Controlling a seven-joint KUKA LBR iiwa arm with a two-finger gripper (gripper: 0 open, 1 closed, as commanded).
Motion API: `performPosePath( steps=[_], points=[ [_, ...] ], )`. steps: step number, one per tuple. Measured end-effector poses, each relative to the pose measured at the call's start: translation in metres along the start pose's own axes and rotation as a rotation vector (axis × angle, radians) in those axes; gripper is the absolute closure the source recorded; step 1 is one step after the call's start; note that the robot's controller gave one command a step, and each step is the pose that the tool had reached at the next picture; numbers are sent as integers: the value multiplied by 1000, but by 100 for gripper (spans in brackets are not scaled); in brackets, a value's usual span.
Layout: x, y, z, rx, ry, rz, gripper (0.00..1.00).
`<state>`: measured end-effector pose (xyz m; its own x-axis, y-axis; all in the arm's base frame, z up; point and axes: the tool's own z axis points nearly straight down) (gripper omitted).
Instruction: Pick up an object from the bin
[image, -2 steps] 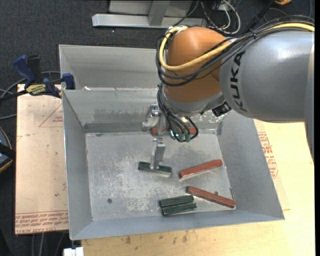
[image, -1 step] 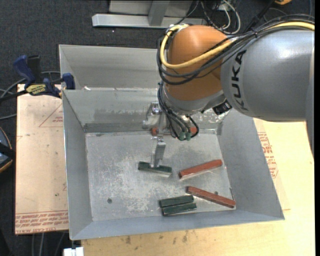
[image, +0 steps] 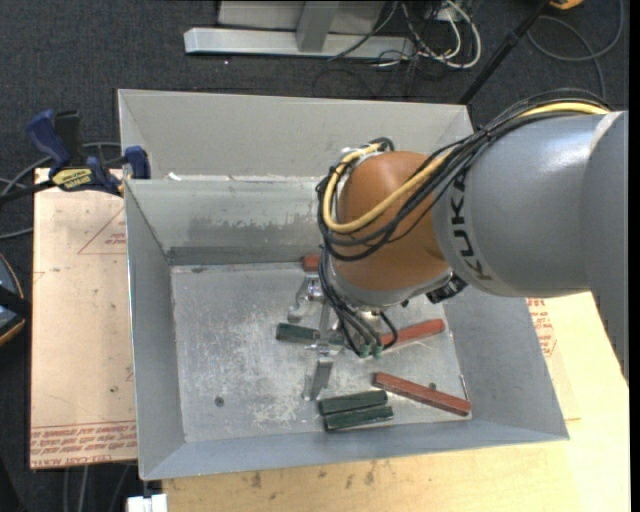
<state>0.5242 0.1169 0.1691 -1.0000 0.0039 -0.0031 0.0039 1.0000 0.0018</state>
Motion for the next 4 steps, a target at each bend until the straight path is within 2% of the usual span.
performPosePath(
  steps=[1, 2, 3, 4],
  points=[
    [-11, -13, 30, 0, 4, -113, 0],
    [-42, -34, 92, -4, -19, 3, 100],
    [-41, -34, 92, -4, -19, 3, 100],
    [-48, -50, -54, 1, -2, -8, 100]
  ],
)
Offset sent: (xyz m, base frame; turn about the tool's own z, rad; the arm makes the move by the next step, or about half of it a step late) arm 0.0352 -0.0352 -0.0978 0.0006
